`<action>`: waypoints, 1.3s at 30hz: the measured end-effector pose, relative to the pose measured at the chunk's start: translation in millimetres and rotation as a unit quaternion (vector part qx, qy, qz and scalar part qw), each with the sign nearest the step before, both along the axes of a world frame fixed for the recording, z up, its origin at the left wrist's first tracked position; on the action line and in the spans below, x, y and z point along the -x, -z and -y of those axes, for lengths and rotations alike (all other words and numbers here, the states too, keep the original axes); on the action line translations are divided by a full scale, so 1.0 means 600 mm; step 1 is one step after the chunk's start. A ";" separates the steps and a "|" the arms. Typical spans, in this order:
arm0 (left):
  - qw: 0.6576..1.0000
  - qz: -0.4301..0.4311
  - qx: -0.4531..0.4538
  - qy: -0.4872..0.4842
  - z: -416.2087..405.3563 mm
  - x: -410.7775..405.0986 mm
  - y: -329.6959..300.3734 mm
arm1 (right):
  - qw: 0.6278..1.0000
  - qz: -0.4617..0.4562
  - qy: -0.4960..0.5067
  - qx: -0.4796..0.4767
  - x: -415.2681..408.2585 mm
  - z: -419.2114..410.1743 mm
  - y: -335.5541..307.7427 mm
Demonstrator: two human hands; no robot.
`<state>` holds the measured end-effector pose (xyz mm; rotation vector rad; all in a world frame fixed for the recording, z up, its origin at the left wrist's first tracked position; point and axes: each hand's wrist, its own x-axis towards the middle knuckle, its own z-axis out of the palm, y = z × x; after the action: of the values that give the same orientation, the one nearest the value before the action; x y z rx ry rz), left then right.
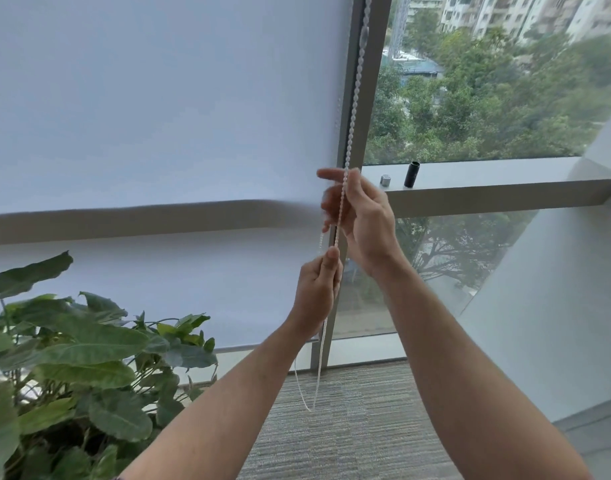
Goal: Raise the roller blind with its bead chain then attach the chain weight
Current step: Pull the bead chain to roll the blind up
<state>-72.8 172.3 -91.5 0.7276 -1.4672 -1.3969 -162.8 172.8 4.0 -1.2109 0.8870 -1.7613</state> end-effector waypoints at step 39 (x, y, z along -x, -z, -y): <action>0.989 -0.123 -0.014 0.081 0.053 0.014 -0.091 | 0.984 -0.028 0.120 -0.125 -0.051 -0.028 0.227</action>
<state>-81.4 140.4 -36.7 0.4410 -1.3379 -1.5725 -132.4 189.6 -131.9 -1.0276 1.2919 -1.7424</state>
